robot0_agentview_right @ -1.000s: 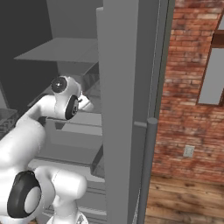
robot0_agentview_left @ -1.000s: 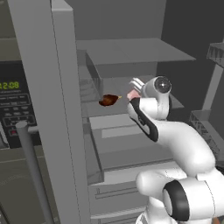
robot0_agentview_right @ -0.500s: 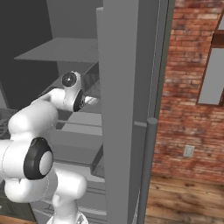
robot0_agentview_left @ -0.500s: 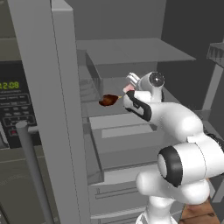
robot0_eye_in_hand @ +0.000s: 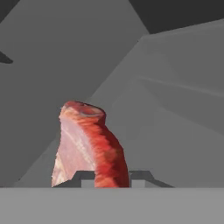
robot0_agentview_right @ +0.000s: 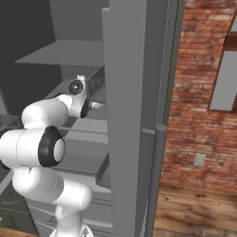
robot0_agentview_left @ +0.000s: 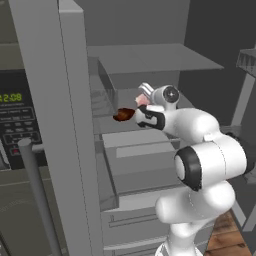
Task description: Place the steak on the counter behind the older steak on the same shelf of the fridge to maintain FIFO order. Close the fridge door when finished.
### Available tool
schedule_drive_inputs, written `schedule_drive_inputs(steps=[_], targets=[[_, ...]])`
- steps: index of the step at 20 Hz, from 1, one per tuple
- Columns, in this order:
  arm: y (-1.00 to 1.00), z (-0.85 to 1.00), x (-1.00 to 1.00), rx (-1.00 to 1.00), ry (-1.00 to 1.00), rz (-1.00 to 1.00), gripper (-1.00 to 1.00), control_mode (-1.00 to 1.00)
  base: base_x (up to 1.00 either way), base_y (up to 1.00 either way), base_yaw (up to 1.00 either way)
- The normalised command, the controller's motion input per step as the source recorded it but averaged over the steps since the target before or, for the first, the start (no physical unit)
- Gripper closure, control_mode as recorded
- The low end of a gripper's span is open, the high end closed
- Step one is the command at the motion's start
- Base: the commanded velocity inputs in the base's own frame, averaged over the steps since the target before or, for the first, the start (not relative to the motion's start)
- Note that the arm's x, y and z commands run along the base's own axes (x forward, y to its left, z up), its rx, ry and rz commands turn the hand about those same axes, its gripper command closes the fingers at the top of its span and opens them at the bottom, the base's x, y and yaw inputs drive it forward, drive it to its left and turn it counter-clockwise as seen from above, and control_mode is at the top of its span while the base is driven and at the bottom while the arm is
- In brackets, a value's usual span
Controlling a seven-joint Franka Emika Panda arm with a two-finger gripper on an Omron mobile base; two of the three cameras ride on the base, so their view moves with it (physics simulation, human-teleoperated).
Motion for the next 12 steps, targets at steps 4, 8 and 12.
schedule_drive_inputs(steps=[4,8,12], targets=[[0.07,0.0,0.4,0.0,-0.07,0.0,1.0,-1.0,0.0,0.0,0.0],[0.05,0.0,0.46,0.0,0.0,0.01,1.0,-1.0,0.0,0.0,0.0],[0.04,-0.03,0.38,0.0,0.02,0.03,1.0,-1.0,0.0,0.0,0.0]])
